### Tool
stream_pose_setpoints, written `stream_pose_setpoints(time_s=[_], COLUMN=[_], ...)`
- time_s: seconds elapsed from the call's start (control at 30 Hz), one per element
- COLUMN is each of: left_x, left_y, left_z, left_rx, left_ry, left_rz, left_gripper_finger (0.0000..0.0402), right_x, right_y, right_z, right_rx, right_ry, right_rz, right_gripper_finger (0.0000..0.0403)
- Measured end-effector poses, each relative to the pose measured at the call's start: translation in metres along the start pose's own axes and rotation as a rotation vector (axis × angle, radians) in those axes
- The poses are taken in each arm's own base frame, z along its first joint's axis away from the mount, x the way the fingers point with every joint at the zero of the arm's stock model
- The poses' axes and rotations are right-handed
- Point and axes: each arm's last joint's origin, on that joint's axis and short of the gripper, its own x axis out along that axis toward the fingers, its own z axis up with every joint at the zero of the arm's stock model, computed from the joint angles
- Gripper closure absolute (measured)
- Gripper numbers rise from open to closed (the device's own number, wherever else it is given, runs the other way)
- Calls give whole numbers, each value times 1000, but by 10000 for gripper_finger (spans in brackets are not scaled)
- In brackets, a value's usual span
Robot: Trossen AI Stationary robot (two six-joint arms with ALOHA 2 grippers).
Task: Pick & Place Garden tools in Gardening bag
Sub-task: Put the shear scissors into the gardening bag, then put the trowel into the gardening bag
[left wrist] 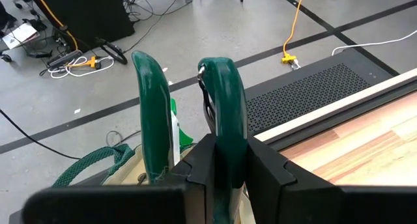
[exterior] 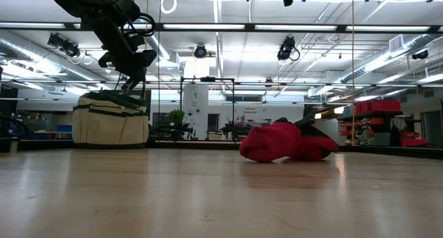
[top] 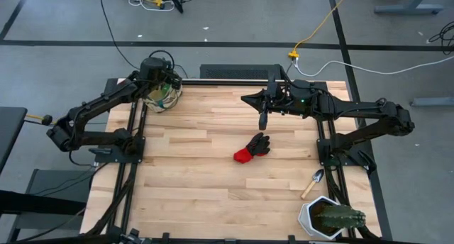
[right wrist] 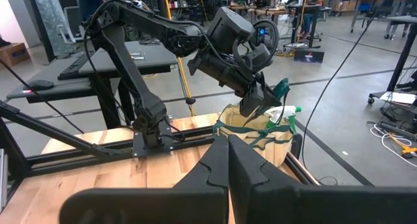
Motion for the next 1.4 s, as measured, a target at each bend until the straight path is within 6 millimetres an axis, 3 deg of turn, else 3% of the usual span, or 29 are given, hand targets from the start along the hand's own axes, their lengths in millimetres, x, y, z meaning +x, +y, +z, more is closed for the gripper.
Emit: stream_pose_setpoints(time_s=[1.0, 1.4], left_x=[0, 0], left_y=[0, 1], left_z=[0, -5], left_rx=[0, -11], left_ry=[2, 45], left_rz=[-9, 27], left_gripper_finger=[331, 248], right_x=[0, 0], right_y=[0, 0], right_z=[0, 0], right_rx=[9, 10], right_ry=[0, 0], right_rz=[0, 0], right_gripper_finger=[403, 403])
